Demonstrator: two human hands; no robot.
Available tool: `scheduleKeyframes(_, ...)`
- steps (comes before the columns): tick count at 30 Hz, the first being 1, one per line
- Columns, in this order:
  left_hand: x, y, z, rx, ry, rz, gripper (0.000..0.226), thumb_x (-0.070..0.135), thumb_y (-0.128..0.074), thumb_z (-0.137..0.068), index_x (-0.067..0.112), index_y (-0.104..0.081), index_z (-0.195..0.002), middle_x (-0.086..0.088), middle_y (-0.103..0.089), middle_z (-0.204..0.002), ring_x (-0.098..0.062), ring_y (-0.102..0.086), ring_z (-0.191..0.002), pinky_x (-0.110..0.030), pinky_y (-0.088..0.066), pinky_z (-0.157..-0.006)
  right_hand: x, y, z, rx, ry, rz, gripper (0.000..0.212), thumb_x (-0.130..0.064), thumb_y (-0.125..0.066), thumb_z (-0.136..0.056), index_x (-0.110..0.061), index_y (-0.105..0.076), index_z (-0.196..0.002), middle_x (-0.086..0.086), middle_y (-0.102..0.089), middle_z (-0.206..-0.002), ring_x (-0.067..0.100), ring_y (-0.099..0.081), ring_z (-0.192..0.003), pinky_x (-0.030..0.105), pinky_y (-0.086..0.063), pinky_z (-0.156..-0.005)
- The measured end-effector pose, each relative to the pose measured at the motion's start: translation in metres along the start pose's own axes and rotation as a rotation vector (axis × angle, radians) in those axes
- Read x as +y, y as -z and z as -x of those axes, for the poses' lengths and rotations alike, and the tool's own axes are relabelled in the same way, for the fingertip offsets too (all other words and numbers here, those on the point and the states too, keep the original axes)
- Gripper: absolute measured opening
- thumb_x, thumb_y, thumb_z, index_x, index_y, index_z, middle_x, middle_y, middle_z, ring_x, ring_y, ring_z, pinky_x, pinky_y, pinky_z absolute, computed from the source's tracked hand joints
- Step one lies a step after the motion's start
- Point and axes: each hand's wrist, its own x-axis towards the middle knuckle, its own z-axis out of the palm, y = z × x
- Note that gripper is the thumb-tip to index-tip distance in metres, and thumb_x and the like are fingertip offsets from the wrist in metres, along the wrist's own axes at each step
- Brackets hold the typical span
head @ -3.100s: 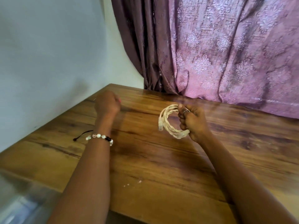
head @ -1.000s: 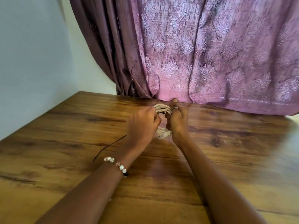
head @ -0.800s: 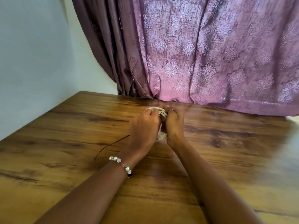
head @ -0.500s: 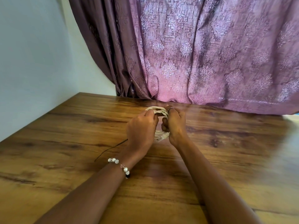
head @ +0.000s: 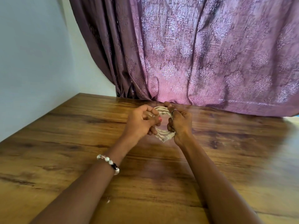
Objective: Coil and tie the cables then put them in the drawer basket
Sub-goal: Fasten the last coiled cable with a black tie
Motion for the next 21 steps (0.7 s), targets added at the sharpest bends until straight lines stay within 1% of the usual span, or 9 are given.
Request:
scheduleKeyframes(2,0.002,0.008,-0.002,-0.159,0.109,0.182,0.010,0.000,-0.062,-0.088,0.007,-0.068,-0.091,-0.009,-0.074,-0.077,-0.012,-0.065,-0.053,-0.020,-0.049,-0.044,-0.001,0.006,-0.003,-0.007,-0.005,-0.045,0.018,-0.011,-0.053,-0.095,-0.013,-0.071,-0.094,0.013,-0.056,-0.076,0.006,-0.023,-0.031,0.014,-0.021,-0.035)
scheduleKeyframes(4,0.004,0.017,-0.003,-0.271,0.156,0.272,0.020,-0.006,-0.051,-0.092,0.001,-0.069,-0.095,-0.012,-0.074,-0.092,-0.014,-0.069,-0.068,-0.018,-0.051,-0.051,-0.002,0.010,-0.005,-0.014,-0.003,-0.099,0.018,-0.008,-0.053,-0.095,-0.010,-0.069,-0.104,0.007,-0.069,-0.092,0.005,-0.023,-0.030,0.012,-0.021,-0.035)
scheduleKeyframes(6,0.005,0.024,-0.002,-0.396,0.179,0.325,0.028,-0.011,-0.041,-0.093,-0.005,-0.066,-0.104,-0.014,-0.072,-0.105,-0.015,-0.070,-0.080,-0.016,-0.050,-0.054,-0.001,0.011,-0.007,-0.026,0.002,-0.136,0.019,-0.007,-0.054,-0.094,-0.011,-0.068,-0.107,0.004,-0.072,-0.105,0.003,-0.025,-0.029,0.011,-0.022,-0.034)
scheduleKeyframes(9,0.004,0.031,-0.002,-0.531,0.182,0.390,0.035,-0.017,-0.036,-0.091,-0.007,-0.062,-0.113,-0.014,-0.069,-0.115,-0.017,-0.070,-0.090,-0.017,-0.054,-0.060,-0.001,0.013,-0.007,-0.042,-0.009,-0.173,0.020,-0.005,-0.054,-0.094,-0.014,-0.068,-0.105,0.004,-0.071,-0.110,0.003,-0.026,-0.029,0.011,-0.022,-0.035)
scheduleKeyframes(10,0.003,0.032,-0.002,-0.526,0.171,0.405,0.034,-0.018,-0.040,-0.089,-0.006,-0.062,-0.113,-0.014,-0.069,-0.114,-0.018,-0.070,-0.090,-0.018,-0.056,-0.064,-0.001,0.014,-0.007,-0.050,-0.010,-0.185,0.020,-0.004,-0.054,-0.094,-0.013,-0.067,-0.105,0.004,-0.071,-0.109,0.003,-0.026,-0.029,0.011,-0.022,-0.035)
scheduleKeyframes(12,0.001,0.029,-0.002,-0.441,0.133,0.407,0.031,-0.015,-0.053,-0.082,-0.005,-0.064,-0.108,-0.014,-0.072,-0.105,-0.018,-0.071,-0.086,-0.020,-0.057,-0.068,-0.001,0.015,-0.007,-0.062,-0.009,-0.201,0.019,-0.003,-0.054,-0.093,-0.012,-0.067,-0.104,0.003,-0.072,-0.104,0.003,-0.026,-0.029,0.010,-0.020,-0.036)
scheduleKeyframes(15,-0.001,0.021,-0.003,-0.262,0.100,0.452,0.021,0.001,-0.066,-0.072,0.000,-0.071,-0.092,-0.013,-0.073,-0.085,-0.017,-0.070,-0.071,-0.022,-0.057,-0.063,0.000,0.013,-0.006,-0.061,-0.010,-0.192,0.015,-0.004,-0.057,-0.092,-0.013,-0.067,-0.099,0.003,-0.073,-0.096,0.004,-0.026,-0.028,0.010,-0.021,-0.036)
scheduleKeyframes(17,-0.001,0.017,-0.004,-0.141,0.108,0.508,0.014,0.007,-0.065,-0.078,0.000,-0.073,-0.086,-0.011,-0.071,-0.074,-0.015,-0.066,-0.060,-0.021,-0.056,-0.057,0.001,0.011,-0.005,-0.054,-0.013,-0.189,0.012,-0.006,-0.059,-0.091,-0.014,-0.066,-0.096,0.005,-0.072,-0.094,0.004,-0.025,-0.028,0.010,-0.022,-0.036)
scheduleKeyframes(21,0.002,0.013,-0.008,0.036,0.099,0.571,0.013,0.005,-0.057,-0.090,-0.005,-0.067,-0.092,-0.001,-0.067,-0.064,-0.009,-0.057,-0.052,-0.017,-0.052,-0.052,0.001,0.006,-0.002,-0.022,0.000,-0.176,0.011,-0.006,-0.060,-0.091,-0.017,-0.063,-0.089,0.008,-0.071,-0.095,0.005,-0.027,-0.028,0.010,-0.023,-0.036)
